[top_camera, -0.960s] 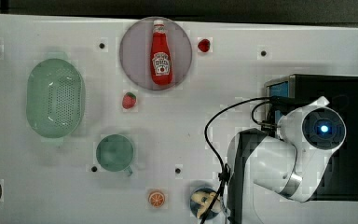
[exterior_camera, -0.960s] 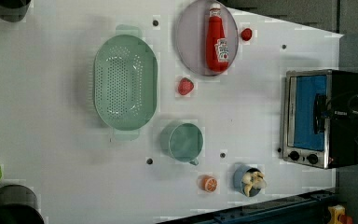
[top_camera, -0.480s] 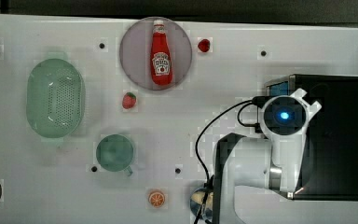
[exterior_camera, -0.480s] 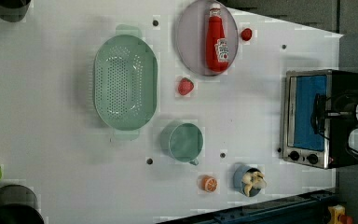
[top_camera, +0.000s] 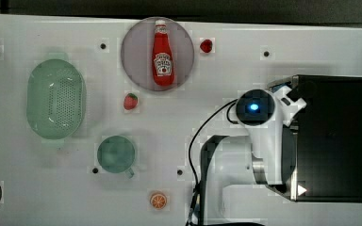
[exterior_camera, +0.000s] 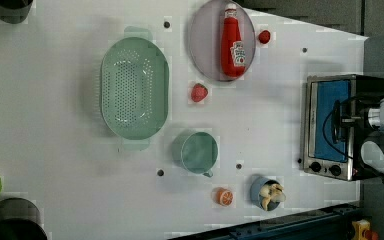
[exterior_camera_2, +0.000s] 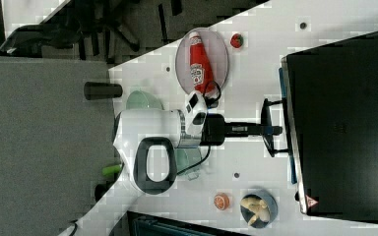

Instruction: Flap open oven.

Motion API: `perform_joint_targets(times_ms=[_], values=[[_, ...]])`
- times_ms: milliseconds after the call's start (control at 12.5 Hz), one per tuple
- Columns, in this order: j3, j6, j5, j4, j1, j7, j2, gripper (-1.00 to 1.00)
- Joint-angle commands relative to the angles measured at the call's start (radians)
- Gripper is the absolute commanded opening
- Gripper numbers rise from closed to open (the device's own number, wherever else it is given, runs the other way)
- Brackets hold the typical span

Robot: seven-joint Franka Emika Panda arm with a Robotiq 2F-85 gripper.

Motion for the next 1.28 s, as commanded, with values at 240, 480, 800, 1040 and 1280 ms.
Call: perform_joint_targets(times_ms=[240, 480, 800, 1040, 1280], values=[[0.093, -0.053, -0.152, -0.001, 0.087, 0.277, 0.083, -0.65], [0.116, -0.084, -0.233, 0.001, 0.122, 0.405, 0.143, -0.65], [0.139, -0.082, -0.272, 0.012, 0.170, 0.485, 0.253, -0.65], [0.146, -0.080, -0.272, 0.046, 0.200, 0.607, 0.341, -0.65], [0.148, -0.064, -0.266, 0.083, 0.211, 0.675, 0.379, -0.65]])
